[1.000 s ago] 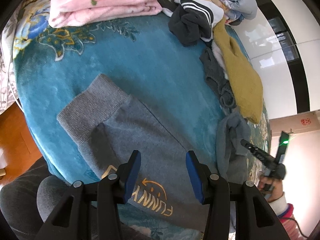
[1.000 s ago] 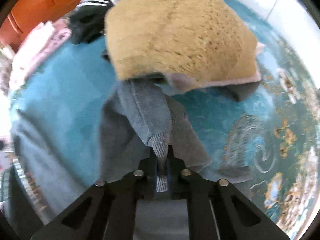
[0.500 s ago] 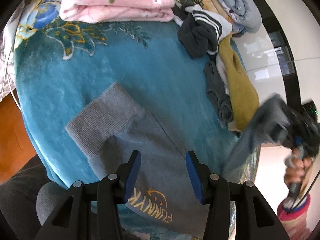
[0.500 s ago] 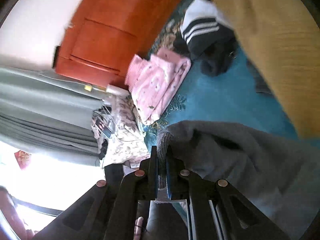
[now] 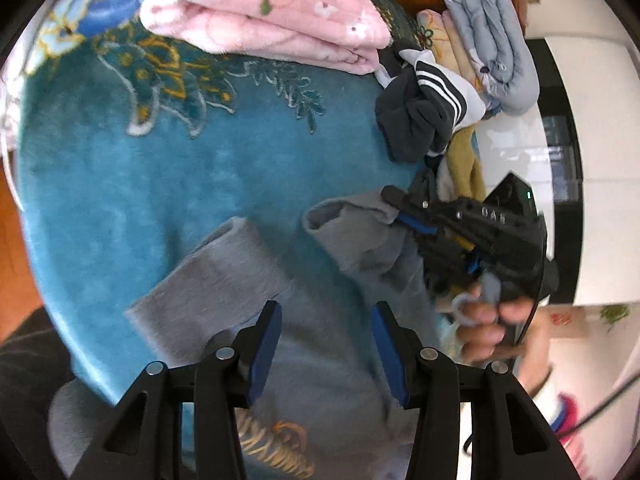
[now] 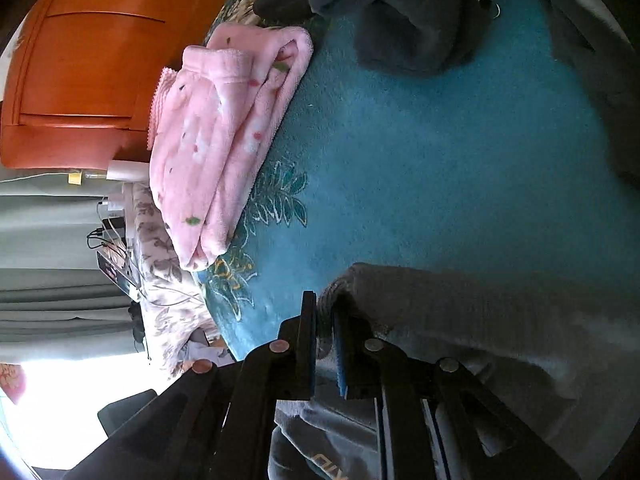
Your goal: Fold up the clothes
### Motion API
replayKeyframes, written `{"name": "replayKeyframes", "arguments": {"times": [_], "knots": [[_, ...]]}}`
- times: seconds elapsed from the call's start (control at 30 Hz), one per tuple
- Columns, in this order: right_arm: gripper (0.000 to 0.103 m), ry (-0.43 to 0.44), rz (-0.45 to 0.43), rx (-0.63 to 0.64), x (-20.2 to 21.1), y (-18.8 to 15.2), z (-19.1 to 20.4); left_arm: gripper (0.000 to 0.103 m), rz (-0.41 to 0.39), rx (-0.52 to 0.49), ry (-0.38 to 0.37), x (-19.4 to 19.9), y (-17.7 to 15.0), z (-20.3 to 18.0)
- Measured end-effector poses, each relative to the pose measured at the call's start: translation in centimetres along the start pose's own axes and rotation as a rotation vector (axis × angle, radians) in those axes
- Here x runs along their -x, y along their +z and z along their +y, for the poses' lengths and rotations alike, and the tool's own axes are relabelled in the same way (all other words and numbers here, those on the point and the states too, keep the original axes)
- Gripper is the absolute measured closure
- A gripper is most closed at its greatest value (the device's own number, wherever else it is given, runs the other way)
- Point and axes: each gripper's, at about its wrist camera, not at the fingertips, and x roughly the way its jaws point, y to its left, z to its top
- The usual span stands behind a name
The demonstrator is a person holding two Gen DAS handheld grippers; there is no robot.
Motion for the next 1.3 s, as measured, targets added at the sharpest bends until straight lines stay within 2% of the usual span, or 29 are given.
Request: {"name": "replayKeyframes", "arguments": {"times": [0.03,0.07,0.1,0.2,0.23,0.4,0.63,0.77,0.87,0.97,1.13,1.2,1.3], "knots": [[0.078,0.016,-0.004,0.010,0.6,-0.2,0.1,0.052,0.008,0.020,-0.009,-0.6,0.3,-0.1],[0.063,0.037,-0.009,0.022,1.5,-0.4,0.2,0.052,0.014,0.037,-0.019,-1.1,0.5,-0.2],[0.059,0.058,-0.015,0.033,2.3,-0.7,0.3,0.052,0.022,0.055,-0.030,-1.8,0.7,-0.3],[0.057,0.105,-0.059,0.084,5.7,-2.1,0.6,0.052,0.047,0.104,-0.042,-3.7,1.0,-0.7],[0.056,0.096,-0.089,0.065,7.4,-3.5,-0.6,0.052,0.052,0.121,-0.040,-4.3,1.0,-0.7],[0.049,-0.007,-0.252,-0.111,16.3,-12.0,-9.2,0.052,0.059,0.222,-0.023,-7.6,1.9,-0.9],[0.048,-0.153,-0.479,-0.359,28.6,-24.0,-21.3,0.055,0.048,0.250,0.053,-10.7,3.2,-2.0],[0.048,-0.227,-0.593,-0.497,34.9,-30.4,-27.7,0.090,0.027,0.244,0.138,-11.4,3.7,-2.3],[0.048,-0.247,-0.620,-0.582,36.4,-33.5,-30.6,0.092,-0.037,0.181,0.199,-10.1,4.0,-3.1],[0.048,-0.289,-0.613,-0.628,36.3,-34.8,-32.8,0.094,-0.112,0.132,0.248,-7.9,4.3,-3.5],[0.048,-0.413,-0.522,-0.632,34.0,-34.7,-36.0,0.094,-0.095,0.132,0.252,-6.8,3.9,-2.5],[0.048,-0.401,-0.502,-0.644,33.5,-35.1,-37.1,0.094,-0.091,0.147,0.241,-6.7,3.7,-2.1],[0.048,-0.279,-0.548,-0.684,33.7,-36.5,-38.4,0.094,-0.089,0.156,0.229,-6.8,3.5,-1.9]]}}
